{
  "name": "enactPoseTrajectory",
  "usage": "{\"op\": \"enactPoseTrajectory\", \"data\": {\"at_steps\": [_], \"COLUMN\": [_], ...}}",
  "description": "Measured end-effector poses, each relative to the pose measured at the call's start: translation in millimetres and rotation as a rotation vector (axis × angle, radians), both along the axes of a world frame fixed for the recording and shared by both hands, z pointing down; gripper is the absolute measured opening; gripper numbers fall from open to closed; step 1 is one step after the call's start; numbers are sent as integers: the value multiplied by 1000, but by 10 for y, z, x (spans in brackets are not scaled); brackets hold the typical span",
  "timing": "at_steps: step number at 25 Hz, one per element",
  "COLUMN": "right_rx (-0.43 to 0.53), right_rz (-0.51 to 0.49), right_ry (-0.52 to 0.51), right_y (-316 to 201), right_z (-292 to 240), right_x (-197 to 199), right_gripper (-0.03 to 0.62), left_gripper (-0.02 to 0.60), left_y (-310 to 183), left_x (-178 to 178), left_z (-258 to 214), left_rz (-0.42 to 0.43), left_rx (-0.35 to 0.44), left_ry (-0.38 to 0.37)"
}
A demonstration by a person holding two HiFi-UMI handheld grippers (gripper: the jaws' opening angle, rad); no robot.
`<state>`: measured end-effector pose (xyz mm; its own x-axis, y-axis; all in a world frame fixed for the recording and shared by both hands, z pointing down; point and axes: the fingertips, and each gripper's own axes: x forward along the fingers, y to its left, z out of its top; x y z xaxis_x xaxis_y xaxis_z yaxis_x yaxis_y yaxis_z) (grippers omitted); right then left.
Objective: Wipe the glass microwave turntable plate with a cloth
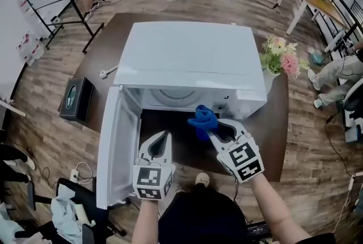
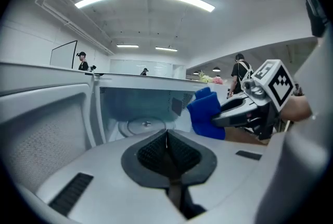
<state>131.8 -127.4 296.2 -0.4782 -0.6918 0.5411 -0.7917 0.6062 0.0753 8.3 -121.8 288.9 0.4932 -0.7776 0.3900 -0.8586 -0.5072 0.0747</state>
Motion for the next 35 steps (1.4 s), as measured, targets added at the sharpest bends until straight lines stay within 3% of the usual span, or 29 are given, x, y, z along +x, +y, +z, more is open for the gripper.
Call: {"op": "enactPoseTrajectory", "data": {"at_steps": [2,4,9,15,35], "right_rx": [-1,13,91,112,81], "right_rz": [63,117,255,416,492], "right_ry": [-145,-219,-249,-286,-270], "right_y": [85,147,240,452,626], "right_z": [-77,-139,-222,-134,120], "right_x": [105,247,664,1023,1295], "right_gripper": [84,84,84,84,83], "left_gripper": [5,5,5,5,5], "left_y": [-10,-24,-25,50,164], "left_x": [39,98,284,510,810], "left_z": [-49,-103,-214,-243,-39], "left_rz": [9,30,82,141,130], "left_rx": [13,36,100,104,64], "left_ry": [2,3,29,135,117]}}
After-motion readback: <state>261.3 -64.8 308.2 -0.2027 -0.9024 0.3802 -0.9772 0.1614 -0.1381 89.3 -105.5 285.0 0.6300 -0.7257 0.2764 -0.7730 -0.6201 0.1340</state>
